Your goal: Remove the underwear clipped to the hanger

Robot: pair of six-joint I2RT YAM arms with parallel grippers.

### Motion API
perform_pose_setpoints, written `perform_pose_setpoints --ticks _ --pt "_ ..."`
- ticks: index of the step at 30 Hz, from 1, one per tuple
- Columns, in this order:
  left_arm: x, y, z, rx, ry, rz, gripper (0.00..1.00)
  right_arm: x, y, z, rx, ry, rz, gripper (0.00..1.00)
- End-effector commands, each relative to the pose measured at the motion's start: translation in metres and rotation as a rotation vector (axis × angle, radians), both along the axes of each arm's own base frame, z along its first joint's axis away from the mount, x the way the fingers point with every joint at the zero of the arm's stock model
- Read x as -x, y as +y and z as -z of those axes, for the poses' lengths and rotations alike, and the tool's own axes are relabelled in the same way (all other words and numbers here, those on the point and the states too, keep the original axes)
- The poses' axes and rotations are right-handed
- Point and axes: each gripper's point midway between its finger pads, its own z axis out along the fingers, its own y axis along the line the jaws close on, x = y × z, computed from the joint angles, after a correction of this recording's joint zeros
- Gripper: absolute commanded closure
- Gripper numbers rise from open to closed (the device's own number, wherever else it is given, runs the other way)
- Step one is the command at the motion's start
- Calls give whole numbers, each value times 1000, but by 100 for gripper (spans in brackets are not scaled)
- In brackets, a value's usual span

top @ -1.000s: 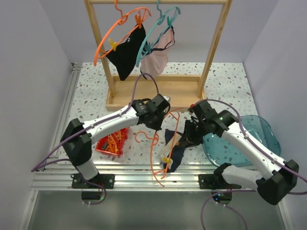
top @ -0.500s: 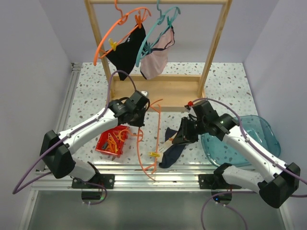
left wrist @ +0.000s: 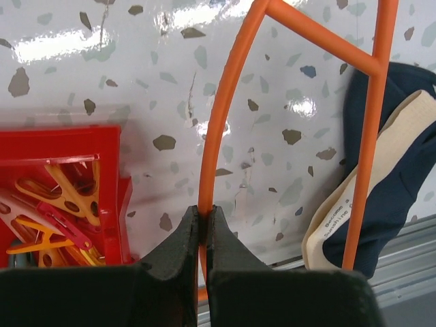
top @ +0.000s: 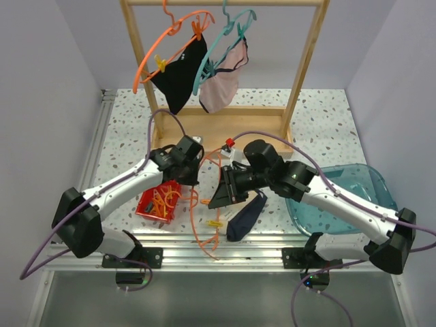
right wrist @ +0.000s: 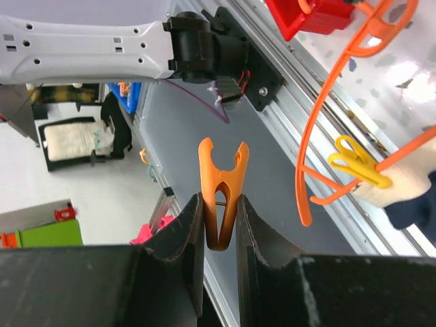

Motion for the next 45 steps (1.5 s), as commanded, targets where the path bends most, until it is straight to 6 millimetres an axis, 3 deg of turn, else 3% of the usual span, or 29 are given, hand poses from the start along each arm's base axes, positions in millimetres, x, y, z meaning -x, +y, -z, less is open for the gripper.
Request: perform_pose_setpoints --ticks 1,6,10,13,14,16,18,19,25,27,28,30,31,33,35,36,38,39,40,45 --pt "7 -2 -11 78 -29 8 100 -1 26 -36 -123 -68 -25 100" --pt "13 4 -19 147 -76 -28 100 2 25 -38 -109 -78 -26 100" --pt "4 -9 -40 239 -150 -2 100 5 22 -31 -89 -81 -15 100" --pt "-14 -24 -52 268 -193 24 100 6 21 -31 -94 -88 -10 100" --pt "-19 -34 -65 306 -211 50 100 7 22 -30 -98 -85 -7 100" --pt "-33 -41 -62 283 -210 64 100 7 23 -27 -89 -84 -1 100" --pt "-50 -49 -77 278 -251 89 100 8 29 -27 -103 -85 5 100" --pt "-57 -51 -71 263 -244 94 100 14 33 -23 -100 -81 -7 100" --pt "-97 -47 -84 290 -303 139 100 23 65 -12 -91 -144 53 100" --pt "-107 -39 -87 301 -323 150 100 10 72 -7 -57 -228 145 100" --pt "-108 -36 -85 302 -322 157 100 17 79 -9 -58 -259 145 100" --pt "-112 -29 -84 313 -323 180 100 3 88 0 -19 -359 241 100" --pt "-113 -28 -81 318 -317 187 100 9 97 2 -17 -387 235 100" --pt "-113 -25 -77 340 -306 224 100 4 115 22 29 -425 240 100" --pt "-112 -25 -71 343 -289 245 100 3 130 20 45 -489 247 100" --pt "-111 -24 -69 334 -284 260 100 1 142 39 89 -501 235 100" --pt "-110 -22 -60 327 -263 273 100 -1 163 33 75 -535 218 100" --pt "-109 -20 -58 320 -257 283 100 -2 171 48 111 -545 207 100" --pt "-109 -19 -53 317 -245 285 100 -5 180 39 99 -560 218 100" --pt "-110 -9 -43 310 -226 286 100 -29 193 45 177 -673 266 100"
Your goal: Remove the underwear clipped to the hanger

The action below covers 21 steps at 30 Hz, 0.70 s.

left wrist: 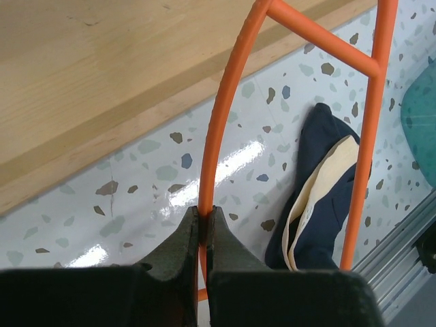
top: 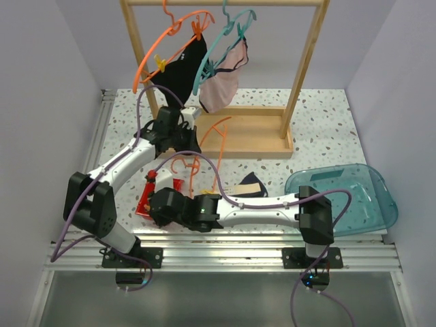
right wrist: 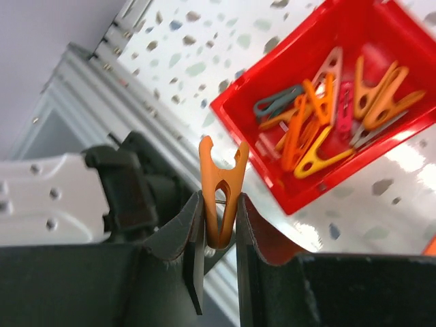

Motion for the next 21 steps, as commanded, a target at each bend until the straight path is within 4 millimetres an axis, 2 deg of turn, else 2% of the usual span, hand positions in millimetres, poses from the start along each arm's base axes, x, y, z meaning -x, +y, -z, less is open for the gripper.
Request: perform_pose_setpoints --ticks 1,3,4,5,7,8,10,12,14,15,17,18,19,21 --pt "-5 3 -3 27 -32 37 100 -30 16 -39 -31 -152 83 100" --pt "-5 4 1 26 -22 31 100 -35 15 -29 24 -177 94 100" --pt "-6 5 3 22 -17 27 100 -39 19 -36 18 -191 105 100" --pt "-6 8 6 14 -11 19 100 -41 20 -23 66 -203 100 98" --pt "-6 10 9 11 -7 13 100 -47 24 -25 76 -218 108 91" --pt "-7 13 9 8 -10 4 100 -49 24 -18 103 -223 109 88" --pt "-10 16 9 4 -13 -8 100 -62 18 -21 123 -247 157 77" --pt "-11 17 8 7 -14 -12 100 -69 15 -19 135 -247 175 71" --pt "-13 18 8 7 -13 -16 100 -75 11 -21 146 -251 184 55" --pt "-13 18 7 9 -13 -13 100 -75 10 -25 141 -256 182 42" --pt "-13 17 6 12 -13 -12 100 -74 7 -23 137 -256 173 30" --pt "-13 17 6 14 -12 -10 100 -76 3 -32 116 -255 178 20" --pt "-12 17 6 15 -9 -9 100 -76 -1 -24 125 -248 176 15" --pt "-11 15 7 21 -3 -4 100 -79 -5 -27 103 -215 176 10"
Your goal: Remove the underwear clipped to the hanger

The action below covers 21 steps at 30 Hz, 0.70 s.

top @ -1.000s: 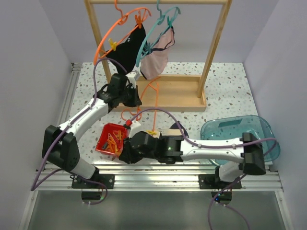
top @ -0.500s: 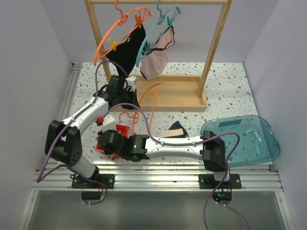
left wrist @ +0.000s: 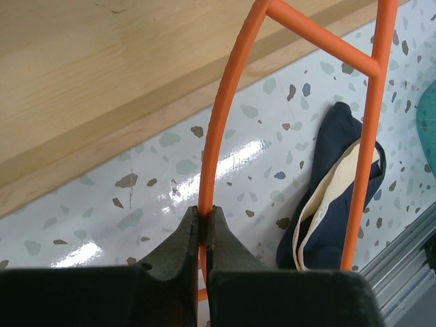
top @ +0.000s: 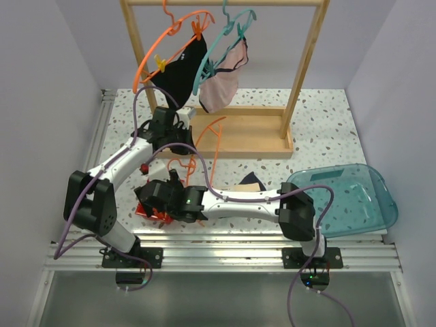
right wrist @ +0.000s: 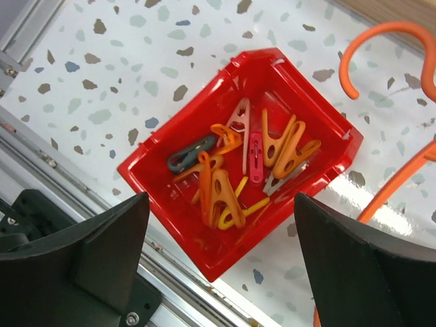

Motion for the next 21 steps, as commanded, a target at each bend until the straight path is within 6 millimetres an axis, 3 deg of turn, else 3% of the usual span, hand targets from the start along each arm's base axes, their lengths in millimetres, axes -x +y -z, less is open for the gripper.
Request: perform_pose_setpoints --ticks 1,6,7,14,21 --pt "-4 -5 -7 31 -29 27 100 -10 -11 -42 -106 -4 35 9" --pt "7 -8 -8 58 -4 50 100 2 -47 -66 -133 37 50 11" --pt "11 -10 -8 61 6 57 100 9 -67 -70 -141 67 63 12" --pt "37 -24 -13 43 37 76 100 29 -153 -57 -45 276 240 14" --pt "61 -72 -45 134 37 124 100 55 -187 -58 -35 444 322 15"
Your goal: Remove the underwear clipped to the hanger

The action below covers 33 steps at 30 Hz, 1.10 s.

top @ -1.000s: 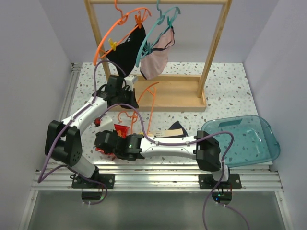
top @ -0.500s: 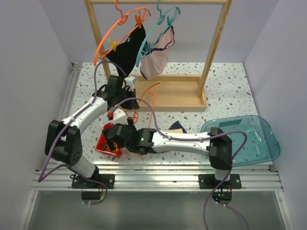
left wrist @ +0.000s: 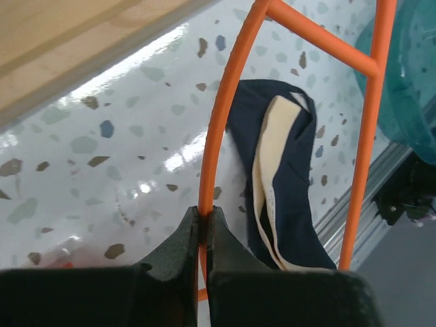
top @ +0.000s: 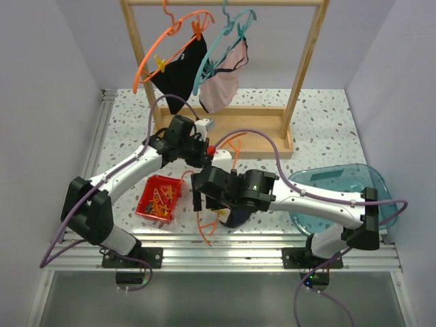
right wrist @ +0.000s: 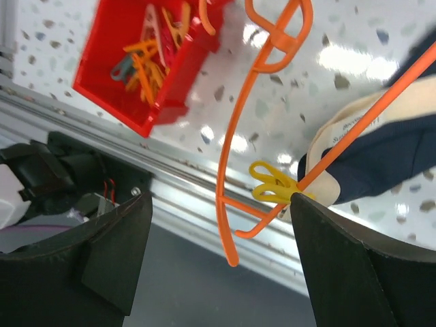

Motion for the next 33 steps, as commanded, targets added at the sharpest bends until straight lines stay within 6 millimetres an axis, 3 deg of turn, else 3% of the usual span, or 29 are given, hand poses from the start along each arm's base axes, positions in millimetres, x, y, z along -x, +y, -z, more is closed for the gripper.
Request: perform_pose_setpoints --ticks 1,6,9,11,15,17,26,33 --pt "8 -29 -43 112 -23 10 100 22 -35 11 50 149 98 15" --pt "17 -48 -58 161 6 8 100 45 -66 16 37 252 132 16" --pt "26 -63 -55 147 17 22 100 55 -79 29 37 305 162 16" --pt "34 -73 -44 108 34 27 100 58 -82 27 8 316 156 16" --pt "46 -91 -40 77 43 49 100 61 -88 33 32 330 160 16" --pt "46 -93 -36 43 40 36 100 62 -89 35 50 334 159 16" --pt "50 -109 -53 27 18 36 100 73 -119 59 187 380 176 15" --pt "51 -103 -53 -4 2 34 100 74 -151 58 249 373 231 25"
